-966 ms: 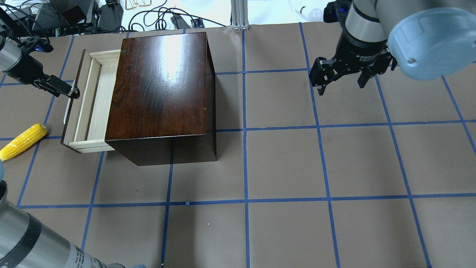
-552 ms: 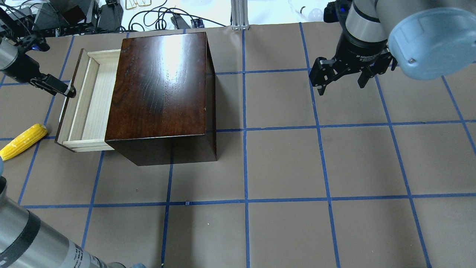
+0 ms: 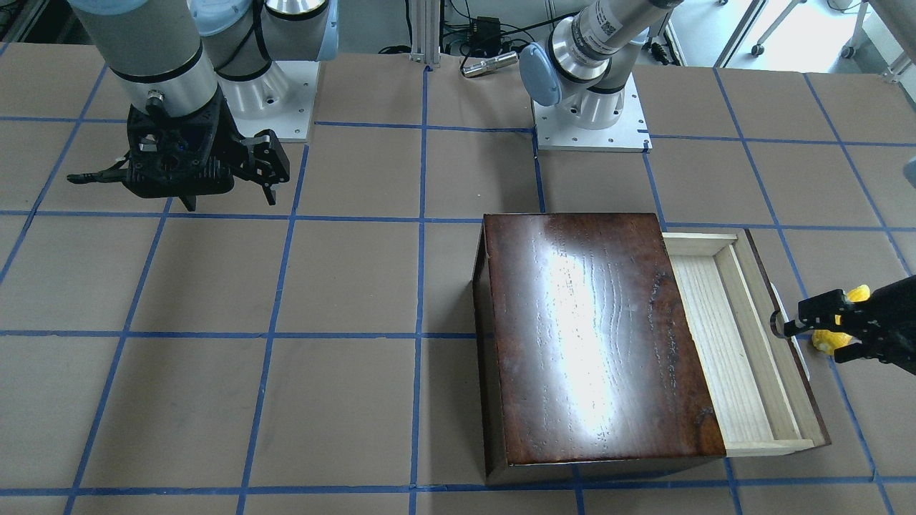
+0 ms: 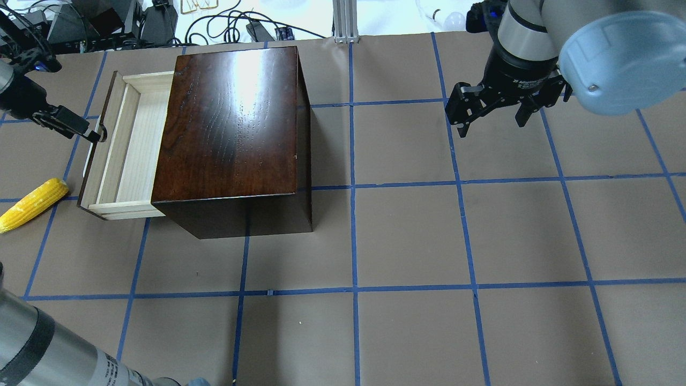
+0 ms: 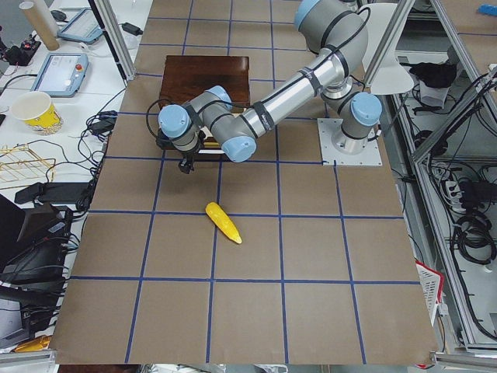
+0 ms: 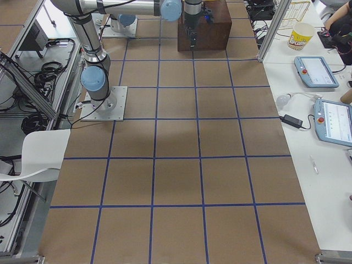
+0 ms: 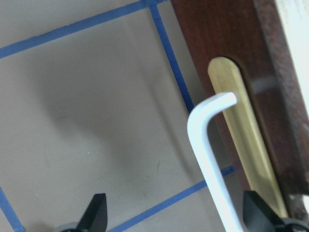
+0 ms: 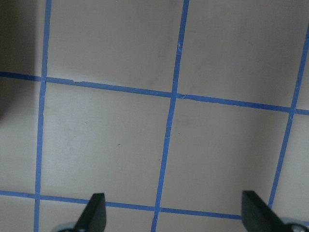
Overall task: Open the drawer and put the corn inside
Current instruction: 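Release the handle and move the left gripper over the yellow corn cob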
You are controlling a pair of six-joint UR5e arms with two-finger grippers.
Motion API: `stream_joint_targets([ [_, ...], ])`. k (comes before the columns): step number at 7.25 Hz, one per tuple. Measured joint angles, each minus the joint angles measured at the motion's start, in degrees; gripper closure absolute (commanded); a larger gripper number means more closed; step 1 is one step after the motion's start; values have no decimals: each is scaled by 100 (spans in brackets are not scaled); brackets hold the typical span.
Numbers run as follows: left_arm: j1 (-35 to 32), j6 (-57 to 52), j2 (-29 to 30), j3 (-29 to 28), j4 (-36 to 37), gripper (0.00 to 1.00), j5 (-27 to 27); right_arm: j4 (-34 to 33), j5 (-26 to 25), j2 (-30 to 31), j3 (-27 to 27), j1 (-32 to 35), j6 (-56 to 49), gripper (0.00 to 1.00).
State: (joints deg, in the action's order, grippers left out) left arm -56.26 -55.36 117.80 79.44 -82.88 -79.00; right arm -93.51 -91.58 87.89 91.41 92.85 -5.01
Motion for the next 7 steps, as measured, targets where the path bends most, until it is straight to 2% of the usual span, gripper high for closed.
stream_joint_targets([
  [4, 402, -149, -228, -173, -205, 0, -391, 0, 0, 0, 0, 4, -2, 0],
  [7, 720, -1331, -112, -124, -167, 0, -811, 0, 0, 0, 3, 5, -4, 0],
])
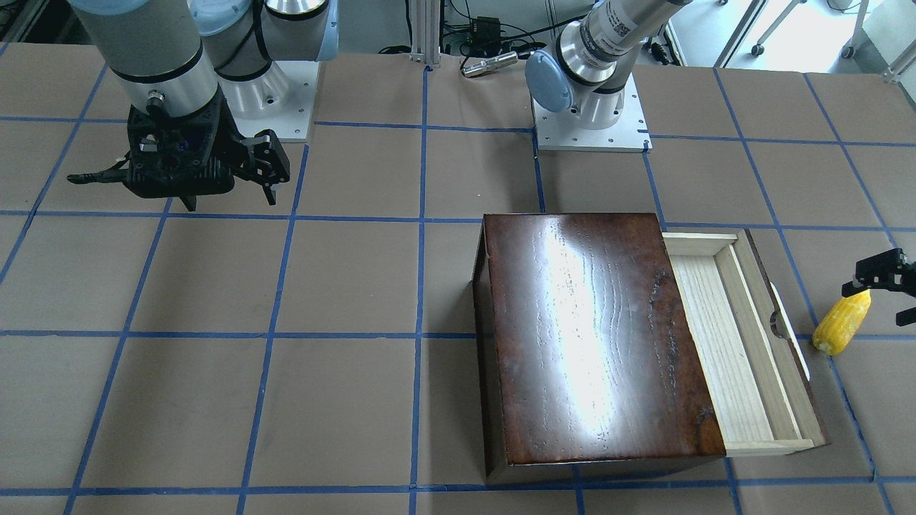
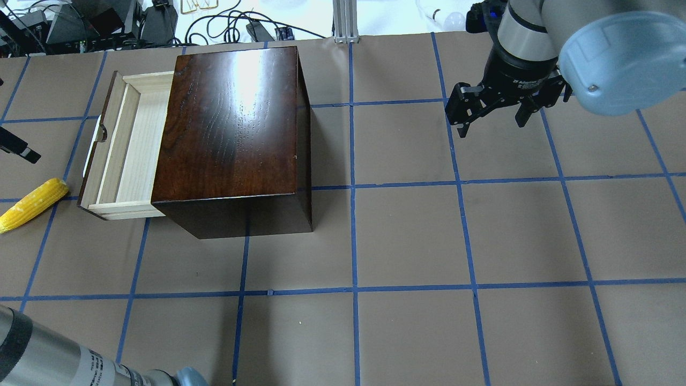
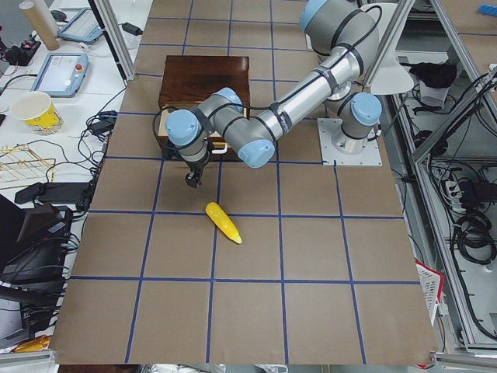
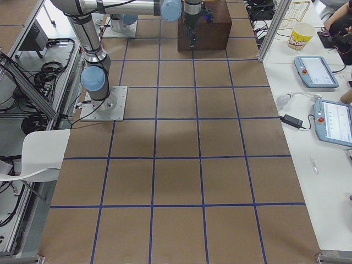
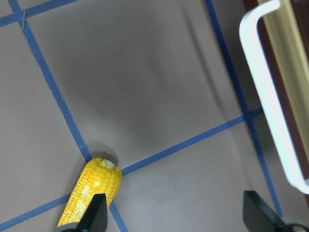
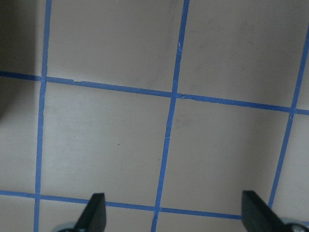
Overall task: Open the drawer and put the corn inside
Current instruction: 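Release the handle and move the left gripper over the yellow corn cob, then lower the left gripper and grasp the yellow corn cob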
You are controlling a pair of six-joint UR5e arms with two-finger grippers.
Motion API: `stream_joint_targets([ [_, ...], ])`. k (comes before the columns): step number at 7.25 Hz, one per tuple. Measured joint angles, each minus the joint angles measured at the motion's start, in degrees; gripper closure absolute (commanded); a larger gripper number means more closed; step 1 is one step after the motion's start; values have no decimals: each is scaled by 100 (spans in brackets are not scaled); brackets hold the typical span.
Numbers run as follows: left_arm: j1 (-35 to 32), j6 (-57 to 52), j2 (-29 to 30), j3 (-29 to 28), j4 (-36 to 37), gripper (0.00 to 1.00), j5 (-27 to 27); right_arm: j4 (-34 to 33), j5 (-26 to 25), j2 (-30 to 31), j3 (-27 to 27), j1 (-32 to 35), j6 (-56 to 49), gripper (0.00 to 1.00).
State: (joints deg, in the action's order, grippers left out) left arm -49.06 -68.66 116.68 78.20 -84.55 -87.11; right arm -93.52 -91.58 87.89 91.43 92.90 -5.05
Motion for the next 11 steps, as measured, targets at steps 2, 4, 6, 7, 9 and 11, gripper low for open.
stream_joint_targets([
  [2, 200, -664, 114, 24, 60, 0, -113, 0, 0, 0, -1, -4, 2, 0],
  [4, 321, -1305, 329, 39, 290, 0, -238, 0, 0, 0, -3, -11, 3, 0],
  [6, 381, -1735, 570, 45, 431, 0, -372, 0, 0, 0, -3, -10, 4, 0],
  [7, 406, -1861, 677, 46, 451, 0, -389, 0, 0, 0, -3, -9, 4, 0],
  [9, 471, -2003, 876, 46, 581, 0, -396, 0, 0, 2, -1, -5, 4, 0],
  [11, 490, -2077, 1038, 46, 702, 0, -410, 0, 0, 4, 0, -1, 4, 0],
])
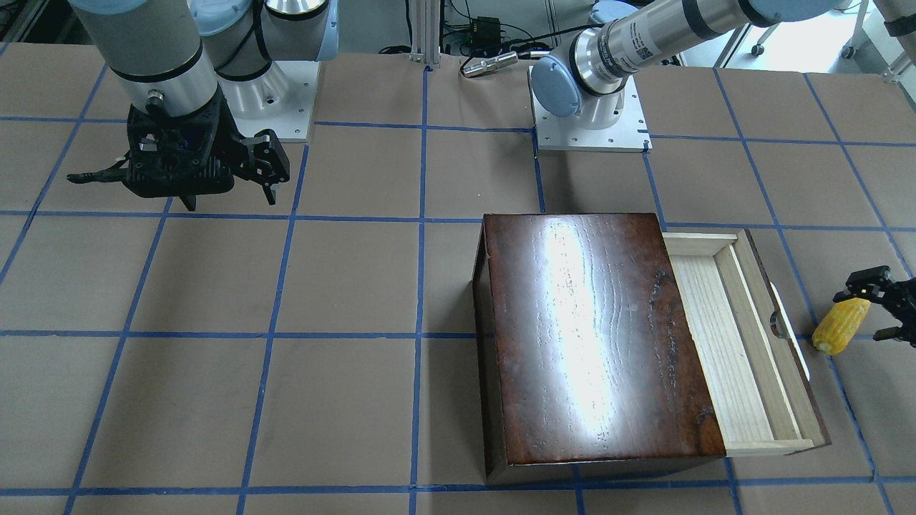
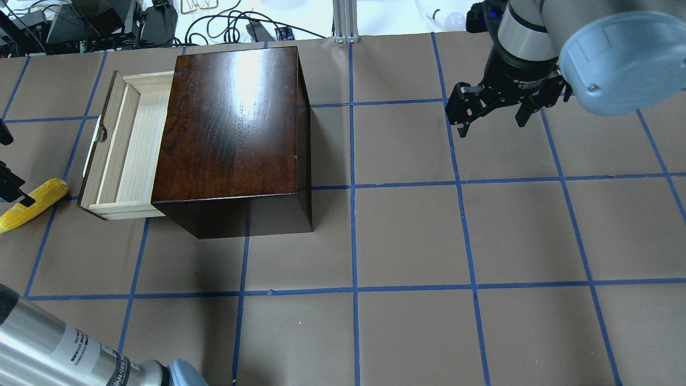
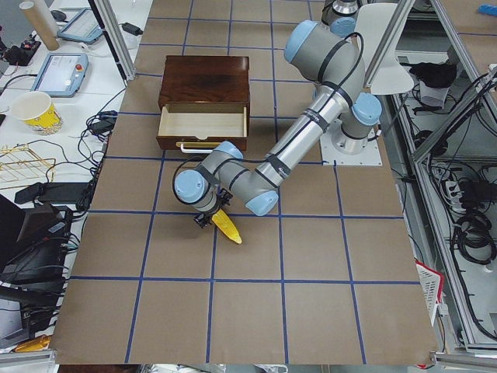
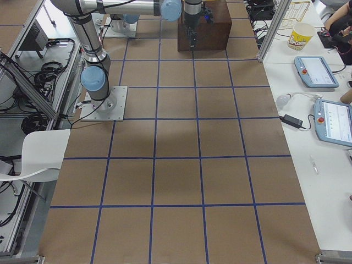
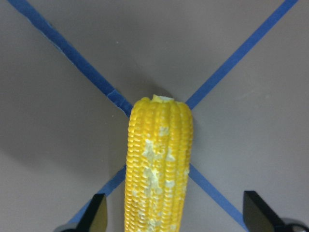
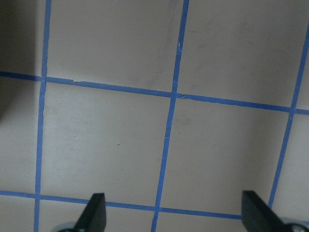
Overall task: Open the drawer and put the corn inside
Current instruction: 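Lower the left gripper and grasp the yellow corn cob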
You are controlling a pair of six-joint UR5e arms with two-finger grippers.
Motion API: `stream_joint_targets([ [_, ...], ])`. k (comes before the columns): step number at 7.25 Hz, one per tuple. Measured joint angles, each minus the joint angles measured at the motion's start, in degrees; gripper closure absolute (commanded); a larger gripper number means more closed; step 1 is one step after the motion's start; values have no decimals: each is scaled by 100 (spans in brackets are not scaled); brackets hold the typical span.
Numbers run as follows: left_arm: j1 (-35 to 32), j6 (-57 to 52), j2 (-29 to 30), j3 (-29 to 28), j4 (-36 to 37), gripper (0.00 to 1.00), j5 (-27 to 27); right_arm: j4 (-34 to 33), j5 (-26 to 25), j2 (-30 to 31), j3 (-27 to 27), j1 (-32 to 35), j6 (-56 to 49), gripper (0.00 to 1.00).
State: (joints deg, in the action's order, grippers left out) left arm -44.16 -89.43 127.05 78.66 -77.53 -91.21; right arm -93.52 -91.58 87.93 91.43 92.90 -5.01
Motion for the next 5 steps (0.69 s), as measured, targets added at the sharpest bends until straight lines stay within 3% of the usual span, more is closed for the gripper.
stream_joint_targets([
  [3, 4, -93, 69, 81, -3, 0, -24, 0, 0, -4, -2, -4, 0, 0],
  [4, 4, -109, 88, 154, 17, 10, -38, 0, 0, -4, -2, -5, 0, 0],
  [5, 6, -117, 95, 195, 24, 53, -54, 0, 0, -4, -2, -6, 0, 0],
])
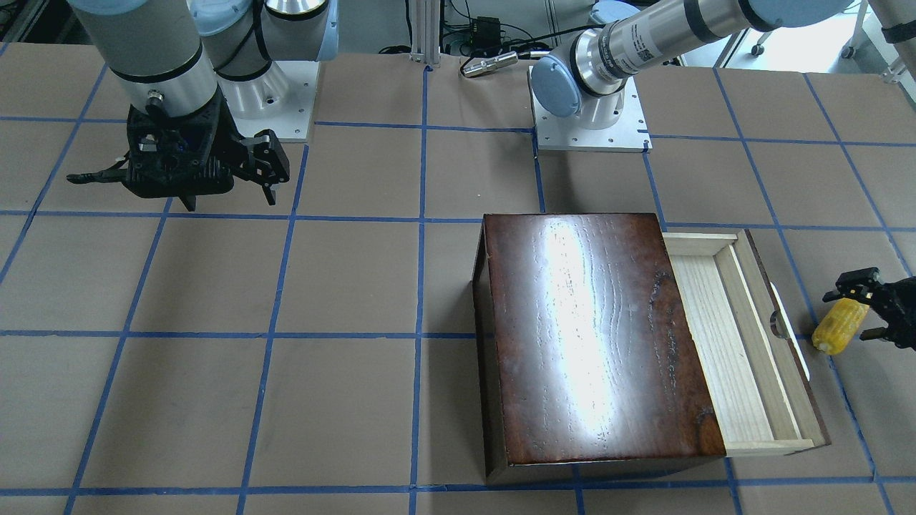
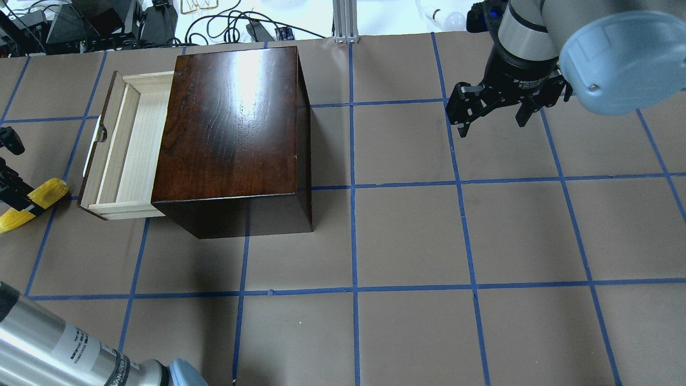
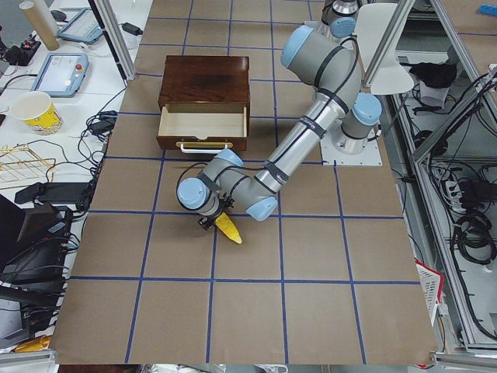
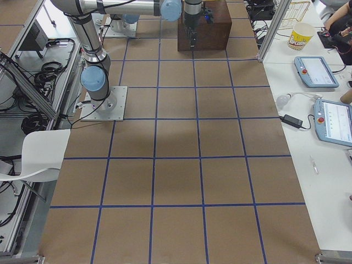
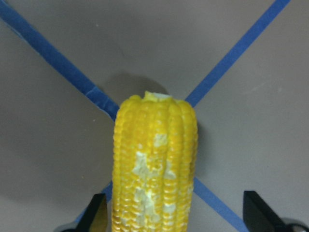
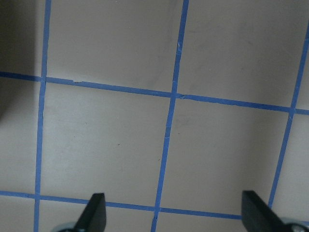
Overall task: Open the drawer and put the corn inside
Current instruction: 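Lower the left gripper and grasp the yellow corn cob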
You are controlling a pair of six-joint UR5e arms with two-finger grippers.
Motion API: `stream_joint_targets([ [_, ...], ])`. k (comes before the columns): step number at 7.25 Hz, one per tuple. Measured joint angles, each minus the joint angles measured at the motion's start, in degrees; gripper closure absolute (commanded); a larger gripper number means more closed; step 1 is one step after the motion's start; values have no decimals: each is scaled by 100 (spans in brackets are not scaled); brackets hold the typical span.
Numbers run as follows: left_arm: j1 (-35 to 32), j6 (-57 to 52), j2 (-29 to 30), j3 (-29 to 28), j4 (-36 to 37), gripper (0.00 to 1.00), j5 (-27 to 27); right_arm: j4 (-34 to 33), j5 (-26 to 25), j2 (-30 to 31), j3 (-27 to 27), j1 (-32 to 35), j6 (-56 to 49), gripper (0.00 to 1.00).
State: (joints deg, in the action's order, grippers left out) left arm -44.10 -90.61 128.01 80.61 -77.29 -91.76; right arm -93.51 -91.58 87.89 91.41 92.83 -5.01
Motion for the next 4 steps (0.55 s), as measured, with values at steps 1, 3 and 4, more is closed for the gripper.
stream_joint_targets([
  [1, 3, -8, 2, 12, 5, 87, -53, 0, 0, 0, 0, 3, 0, 0],
  [3, 5, -5, 4, -13, 19, 100, -165, 0, 0, 0, 2, -4, 0, 0],
  [4, 6, 2, 1, -37, 26, 100, -178, 0, 0, 0, 5, -4, 0, 0],
])
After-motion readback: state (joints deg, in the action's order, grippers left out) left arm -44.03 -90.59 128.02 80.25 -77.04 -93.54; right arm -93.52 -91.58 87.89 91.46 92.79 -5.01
